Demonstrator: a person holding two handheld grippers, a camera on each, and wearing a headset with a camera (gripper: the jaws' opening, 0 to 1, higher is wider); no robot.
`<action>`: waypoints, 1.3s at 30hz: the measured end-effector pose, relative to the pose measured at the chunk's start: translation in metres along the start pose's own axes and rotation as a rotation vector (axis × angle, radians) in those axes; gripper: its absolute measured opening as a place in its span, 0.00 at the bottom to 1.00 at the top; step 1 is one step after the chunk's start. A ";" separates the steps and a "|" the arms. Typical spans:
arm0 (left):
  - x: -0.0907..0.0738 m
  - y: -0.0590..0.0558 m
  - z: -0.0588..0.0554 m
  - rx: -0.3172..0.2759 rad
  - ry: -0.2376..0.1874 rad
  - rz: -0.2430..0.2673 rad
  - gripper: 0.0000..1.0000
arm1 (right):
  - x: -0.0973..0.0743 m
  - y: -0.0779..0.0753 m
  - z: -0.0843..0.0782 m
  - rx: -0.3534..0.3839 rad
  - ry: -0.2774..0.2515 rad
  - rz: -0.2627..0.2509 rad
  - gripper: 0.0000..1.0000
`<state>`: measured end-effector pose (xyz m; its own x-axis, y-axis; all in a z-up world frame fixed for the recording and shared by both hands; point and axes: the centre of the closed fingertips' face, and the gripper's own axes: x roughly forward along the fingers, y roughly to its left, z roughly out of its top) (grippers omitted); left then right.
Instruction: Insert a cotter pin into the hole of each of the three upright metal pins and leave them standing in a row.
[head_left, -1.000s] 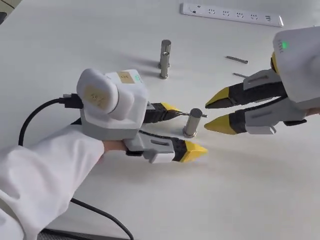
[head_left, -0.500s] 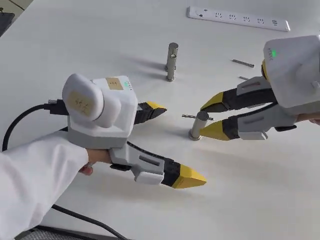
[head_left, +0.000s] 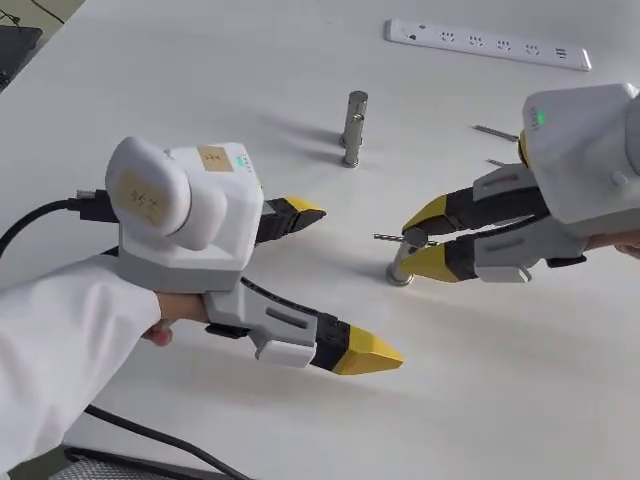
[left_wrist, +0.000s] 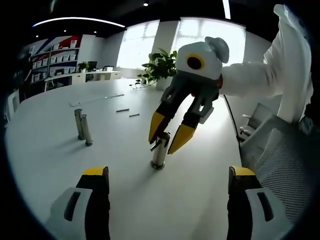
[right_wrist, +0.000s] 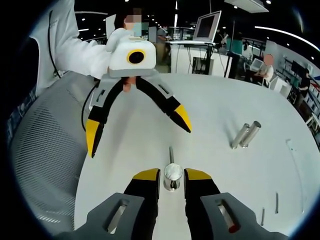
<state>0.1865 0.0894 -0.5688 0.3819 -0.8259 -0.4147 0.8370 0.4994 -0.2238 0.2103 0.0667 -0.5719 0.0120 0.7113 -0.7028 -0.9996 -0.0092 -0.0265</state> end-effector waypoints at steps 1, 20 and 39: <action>-0.001 0.000 0.000 0.002 0.000 0.001 0.99 | 0.001 0.000 0.000 0.000 0.001 0.001 0.14; -0.014 0.007 -0.002 -0.055 -0.027 0.014 0.99 | 0.000 0.003 0.002 -0.025 0.011 0.002 0.08; -0.023 0.028 0.004 -0.046 -0.032 0.075 0.99 | -0.008 -0.059 0.001 -0.021 -0.008 -0.082 0.08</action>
<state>0.2025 0.1215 -0.5621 0.4554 -0.7935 -0.4036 0.7871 0.5707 -0.2340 0.2694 0.0619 -0.5637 0.0935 0.7157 -0.6922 -0.9945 0.0345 -0.0986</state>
